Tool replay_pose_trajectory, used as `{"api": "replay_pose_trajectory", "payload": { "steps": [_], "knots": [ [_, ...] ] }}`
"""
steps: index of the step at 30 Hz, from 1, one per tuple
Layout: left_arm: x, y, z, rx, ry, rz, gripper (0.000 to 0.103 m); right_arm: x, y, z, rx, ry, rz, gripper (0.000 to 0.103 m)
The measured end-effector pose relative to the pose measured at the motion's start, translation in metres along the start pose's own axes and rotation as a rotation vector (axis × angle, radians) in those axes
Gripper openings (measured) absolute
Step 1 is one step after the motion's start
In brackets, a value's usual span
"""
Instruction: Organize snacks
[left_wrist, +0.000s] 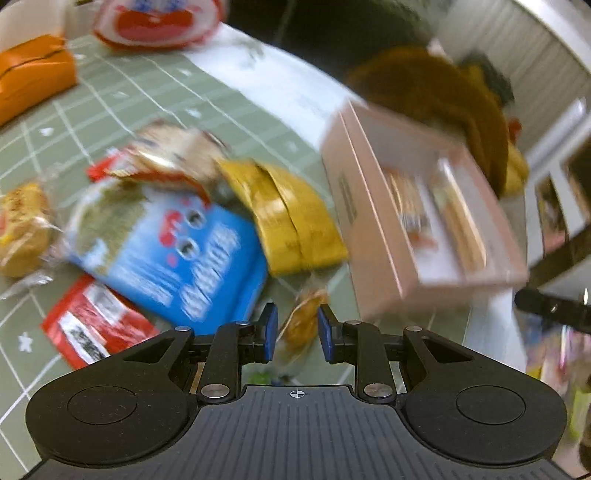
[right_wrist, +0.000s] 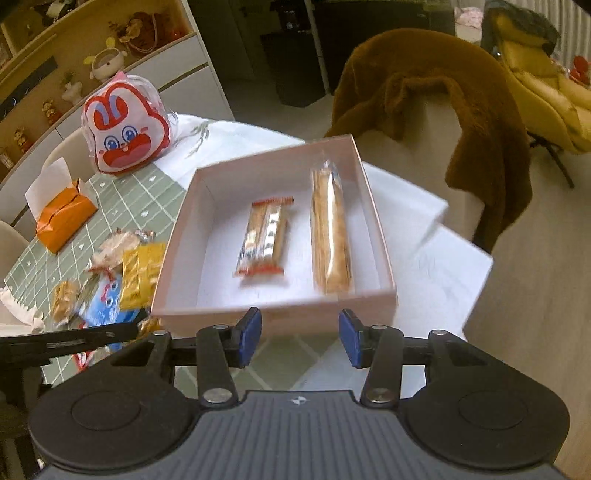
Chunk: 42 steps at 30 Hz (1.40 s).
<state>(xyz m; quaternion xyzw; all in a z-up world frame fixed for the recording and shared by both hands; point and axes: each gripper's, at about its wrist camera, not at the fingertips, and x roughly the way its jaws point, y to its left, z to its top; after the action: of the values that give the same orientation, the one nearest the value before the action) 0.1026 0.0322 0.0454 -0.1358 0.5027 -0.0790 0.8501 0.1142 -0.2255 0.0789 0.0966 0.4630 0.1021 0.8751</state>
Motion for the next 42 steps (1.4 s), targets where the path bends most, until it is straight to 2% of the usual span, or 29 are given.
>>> {"api": "replay_pose_trajectory", "payload": {
  "steps": [3,5,8,11,15,19,21,23,24,25,28,33,38,42],
  "knots": [
    [-0.002,0.001,-0.013,-0.015,0.032,-0.096,0.027,-0.002,0.003,-0.018,0.003,0.021,-0.024,0.046],
    [-0.011,0.009,-0.023,-0.062,0.015,-0.125,0.027,-0.001,0.007,-0.029,0.004,0.043,-0.016,0.047],
    [-0.031,0.027,-0.032,-0.143,-0.036,-0.073,0.027,0.006,0.024,-0.043,-0.025,0.075,0.017,0.049],
    [-0.049,0.053,-0.042,-0.262,-0.040,-0.007,0.027,0.019,0.056,-0.050,-0.085,0.103,0.058,0.051],
    [-0.057,0.083,-0.050,-0.370,-0.059,0.006,0.027,0.041,0.109,-0.050,-0.190,0.129,0.119,0.053],
    [-0.060,0.104,-0.061,-0.492,-0.085,-0.022,0.027,0.065,0.143,-0.044,-0.176,0.124,0.101,0.054],
    [-0.058,0.108,-0.064,-0.519,-0.093,-0.037,0.027,0.079,0.156,-0.039,-0.162,0.123,0.093,0.054],
    [-0.055,0.109,-0.063,-0.529,-0.097,-0.048,0.027,0.090,0.170,-0.038,-0.195,0.111,0.038,0.048],
    [-0.053,0.109,-0.062,-0.528,-0.097,-0.053,0.027,0.095,0.178,-0.039,-0.232,0.105,-0.006,0.033],
    [-0.051,0.109,-0.060,-0.523,-0.095,-0.057,0.027,0.095,0.181,-0.040,-0.259,0.094,-0.035,0.023],
    [-0.041,0.095,-0.049,-0.460,-0.083,-0.061,0.032,0.087,0.171,-0.045,-0.249,0.126,-0.008,0.021],
    [-0.028,0.063,-0.037,-0.329,-0.088,0.010,0.034,0.065,0.142,-0.063,-0.176,0.149,0.005,0.021],
    [-0.020,0.029,-0.035,-0.143,-0.097,0.090,0.037,0.043,0.112,-0.083,-0.119,0.121,-0.055,0.021],
    [-0.019,0.005,-0.046,-0.031,-0.066,0.054,0.038,0.029,0.085,-0.093,-0.080,0.098,-0.084,0.024]
  ]
}}
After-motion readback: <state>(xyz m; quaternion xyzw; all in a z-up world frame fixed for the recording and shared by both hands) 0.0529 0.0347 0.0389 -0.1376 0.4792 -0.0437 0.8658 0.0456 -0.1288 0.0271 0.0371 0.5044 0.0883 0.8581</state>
